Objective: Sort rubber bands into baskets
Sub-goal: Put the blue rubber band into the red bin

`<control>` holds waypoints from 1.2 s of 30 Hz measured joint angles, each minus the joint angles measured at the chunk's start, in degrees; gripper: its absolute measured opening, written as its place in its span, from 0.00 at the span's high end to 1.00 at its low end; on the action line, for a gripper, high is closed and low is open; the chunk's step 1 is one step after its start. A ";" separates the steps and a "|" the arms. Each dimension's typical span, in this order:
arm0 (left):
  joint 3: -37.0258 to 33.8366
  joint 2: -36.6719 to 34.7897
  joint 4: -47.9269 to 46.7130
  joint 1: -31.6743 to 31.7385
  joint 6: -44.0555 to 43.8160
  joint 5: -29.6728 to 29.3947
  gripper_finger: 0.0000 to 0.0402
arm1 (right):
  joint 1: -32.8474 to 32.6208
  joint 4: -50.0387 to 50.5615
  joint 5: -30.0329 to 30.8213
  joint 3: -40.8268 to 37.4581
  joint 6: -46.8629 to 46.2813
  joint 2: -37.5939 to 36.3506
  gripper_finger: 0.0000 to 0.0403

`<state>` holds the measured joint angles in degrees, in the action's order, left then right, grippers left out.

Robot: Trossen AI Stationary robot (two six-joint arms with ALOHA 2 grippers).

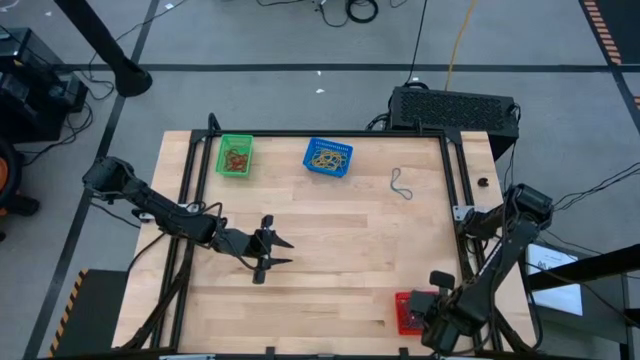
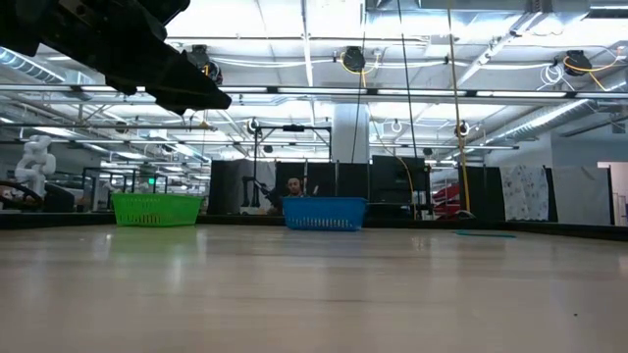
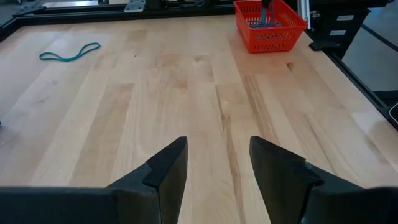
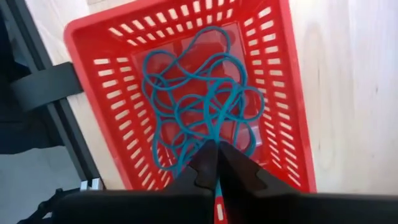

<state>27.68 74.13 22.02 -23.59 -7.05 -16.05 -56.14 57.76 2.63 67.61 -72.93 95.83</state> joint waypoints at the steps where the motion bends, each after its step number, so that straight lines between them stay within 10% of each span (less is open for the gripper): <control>1: 0.00 0.02 -0.01 0.00 0.00 0.00 0.55 | 0.11 0.18 -0.01 0.00 0.02 0.00 0.98; 24: 0.00 0.00 -0.06 0.01 0.00 0.00 0.55 | 6.95 2.09 1.74 0.01 5.31 -6.83 0.68; 36: 0.00 0.02 -0.24 1.78 -0.15 0.02 0.55 | 30.06 6.43 12.00 0.02 24.67 -12.83 0.71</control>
<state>27.68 74.15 21.78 -21.82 -7.20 -16.03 -26.08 64.19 14.62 67.64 -48.27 83.01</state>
